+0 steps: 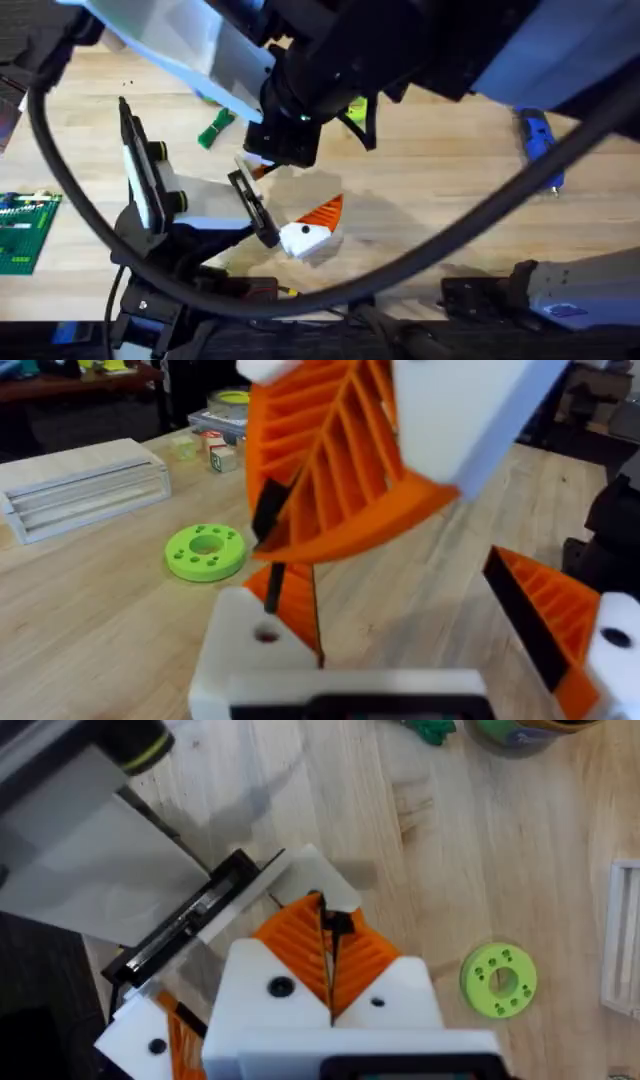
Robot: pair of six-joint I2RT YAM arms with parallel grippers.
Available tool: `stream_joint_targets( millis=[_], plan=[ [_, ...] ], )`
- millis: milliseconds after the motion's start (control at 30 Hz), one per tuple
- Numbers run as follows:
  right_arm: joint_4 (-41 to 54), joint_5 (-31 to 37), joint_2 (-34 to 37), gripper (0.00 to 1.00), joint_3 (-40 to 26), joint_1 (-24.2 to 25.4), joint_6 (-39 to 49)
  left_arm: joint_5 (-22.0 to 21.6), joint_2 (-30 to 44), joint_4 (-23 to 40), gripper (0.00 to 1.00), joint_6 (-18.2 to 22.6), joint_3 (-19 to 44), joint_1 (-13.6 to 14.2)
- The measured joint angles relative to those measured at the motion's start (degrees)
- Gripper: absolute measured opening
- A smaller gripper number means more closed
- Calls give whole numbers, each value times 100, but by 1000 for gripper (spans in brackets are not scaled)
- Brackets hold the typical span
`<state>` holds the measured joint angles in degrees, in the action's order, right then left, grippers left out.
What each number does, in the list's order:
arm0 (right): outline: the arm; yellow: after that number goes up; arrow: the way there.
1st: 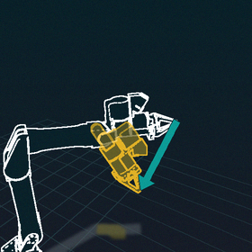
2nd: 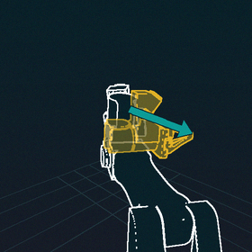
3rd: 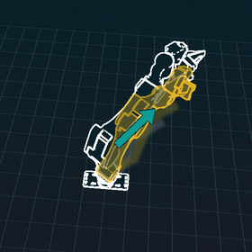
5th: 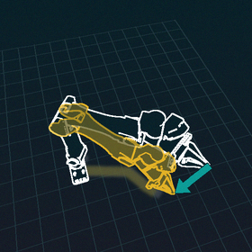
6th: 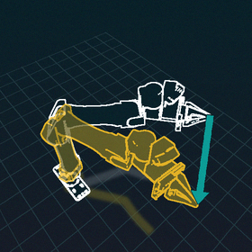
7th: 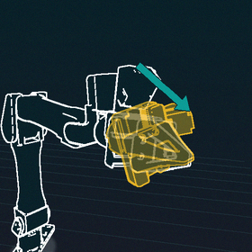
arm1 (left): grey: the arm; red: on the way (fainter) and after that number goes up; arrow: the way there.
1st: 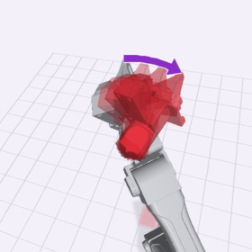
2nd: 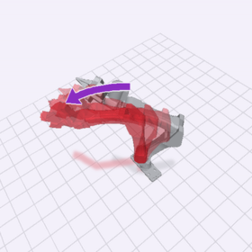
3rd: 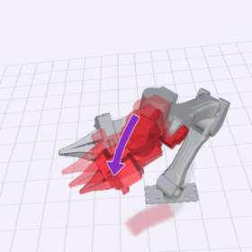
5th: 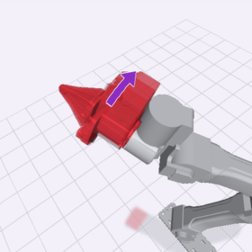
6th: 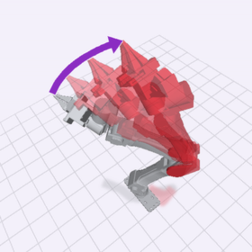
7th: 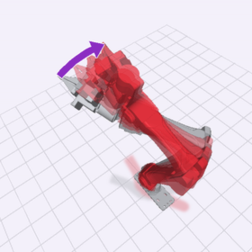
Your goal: Pick up the gripper from the table and insert it into the empty holder that is missing its gripper. Then pick up a screw, insert it into the mounting hole, and use the screwdriver to tighten it. Finally, clean up the table by picking up the vegetable and placing it into the bucket.
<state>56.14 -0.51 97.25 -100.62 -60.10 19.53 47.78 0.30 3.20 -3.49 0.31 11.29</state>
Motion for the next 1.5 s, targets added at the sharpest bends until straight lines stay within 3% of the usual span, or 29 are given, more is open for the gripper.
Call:
stream_joint_targets(
  millis=[1500],
  plan=[
    [-339,-109,107,7,256,0,-46,-67,7,24,993,-146,-2,0]
  ],
)
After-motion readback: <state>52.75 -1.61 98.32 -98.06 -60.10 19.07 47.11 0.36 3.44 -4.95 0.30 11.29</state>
